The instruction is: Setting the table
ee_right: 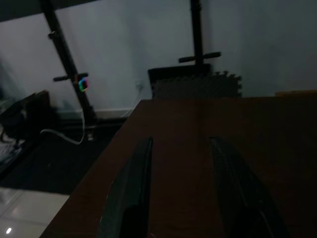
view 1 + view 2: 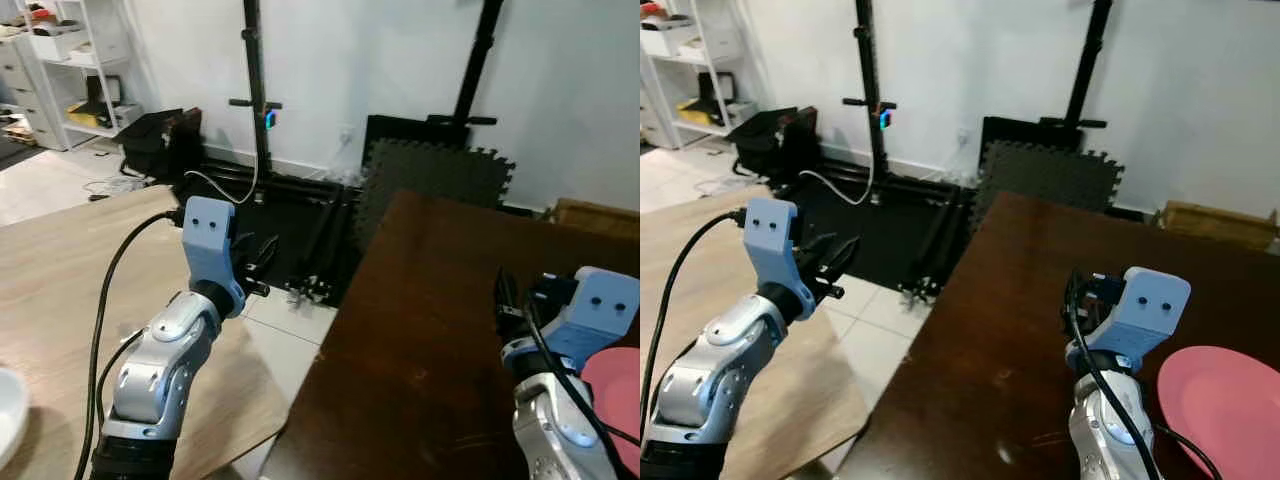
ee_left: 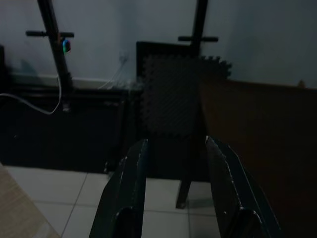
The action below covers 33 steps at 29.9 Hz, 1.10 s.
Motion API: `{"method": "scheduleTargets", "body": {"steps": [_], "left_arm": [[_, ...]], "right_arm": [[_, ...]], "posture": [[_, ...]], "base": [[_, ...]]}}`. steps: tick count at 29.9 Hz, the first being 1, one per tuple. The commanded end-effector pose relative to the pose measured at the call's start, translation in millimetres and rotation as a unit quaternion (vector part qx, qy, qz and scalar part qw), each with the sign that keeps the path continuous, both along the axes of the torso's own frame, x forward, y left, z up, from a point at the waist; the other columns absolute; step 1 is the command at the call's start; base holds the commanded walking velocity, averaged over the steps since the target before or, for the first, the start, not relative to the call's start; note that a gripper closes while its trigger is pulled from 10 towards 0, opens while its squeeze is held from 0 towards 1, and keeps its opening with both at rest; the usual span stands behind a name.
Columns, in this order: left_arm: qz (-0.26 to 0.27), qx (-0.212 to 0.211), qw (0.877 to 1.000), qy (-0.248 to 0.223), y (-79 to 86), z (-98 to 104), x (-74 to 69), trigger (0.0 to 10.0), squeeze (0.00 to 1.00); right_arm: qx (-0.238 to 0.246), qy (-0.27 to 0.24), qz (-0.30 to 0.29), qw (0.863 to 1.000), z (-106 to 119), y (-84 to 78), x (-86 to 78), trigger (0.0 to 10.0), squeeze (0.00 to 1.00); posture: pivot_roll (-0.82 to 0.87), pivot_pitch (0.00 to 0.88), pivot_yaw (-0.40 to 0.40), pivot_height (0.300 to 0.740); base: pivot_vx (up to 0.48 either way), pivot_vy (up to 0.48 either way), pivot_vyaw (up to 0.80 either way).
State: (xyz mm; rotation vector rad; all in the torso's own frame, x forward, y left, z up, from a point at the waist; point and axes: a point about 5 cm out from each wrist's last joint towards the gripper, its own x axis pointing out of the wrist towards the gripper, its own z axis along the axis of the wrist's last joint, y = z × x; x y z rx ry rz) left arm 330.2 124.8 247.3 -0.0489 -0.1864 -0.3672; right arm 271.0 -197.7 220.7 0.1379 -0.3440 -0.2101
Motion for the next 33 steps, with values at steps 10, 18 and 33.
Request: {"method": "scheduleTargets", "body": {"steps": [10, 18, 33], "left_arm": [[-0.016, 0.011, 1.0, 0.006, -0.7, -7.3, -4.5, 10.0, 0.0], [-0.015, 0.012, 1.0, 0.006, -0.9, -7.4, -4.5, 10.0, 0.0], [-0.019, 0.015, 1.0, 0.01, -3.4, -9.5, -4.4, 10.0, 0.0]], "right_arm": [[0.008, 0.01, 0.005, 1.0, -5.0, 1.9, -0.2, 10.0, 0.0], [0.008, 0.009, 0.005, 1.0, -4.9, 1.9, -0.6, 10.0, 0.0], [0.007, 0.011, 0.005, 1.0, -5.0, 0.8, -1.0, 10.0, 0.0]], "posture": [[-0.01, 0.07, 0.063, 0.74], [-0.02, 0.071, 0.063, 0.74], [-0.02, 0.074, 0.061, 0.74]], "base": [[0.0, -0.074, 0.0], [0.0, 0.0, -0.2], [0.0, 0.0, -0.8]]}}
